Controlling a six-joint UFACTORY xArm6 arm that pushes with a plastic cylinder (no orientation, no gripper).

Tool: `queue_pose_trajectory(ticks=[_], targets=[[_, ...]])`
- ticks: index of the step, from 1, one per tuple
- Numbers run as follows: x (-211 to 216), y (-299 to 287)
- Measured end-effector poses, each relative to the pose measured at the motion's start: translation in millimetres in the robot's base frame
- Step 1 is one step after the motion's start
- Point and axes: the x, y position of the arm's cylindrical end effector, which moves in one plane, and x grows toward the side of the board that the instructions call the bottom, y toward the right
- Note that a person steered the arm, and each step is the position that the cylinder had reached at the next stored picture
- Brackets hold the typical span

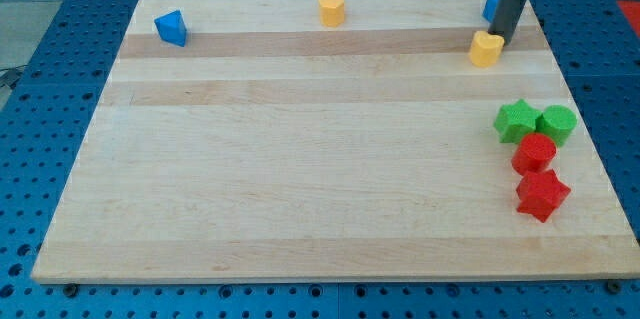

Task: Push yellow heart to the left and down

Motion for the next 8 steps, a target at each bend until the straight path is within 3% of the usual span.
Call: queue_pose_trajectory(ticks=[2,7,8], targets=[[52,-40],[78,-156],[88,-130]])
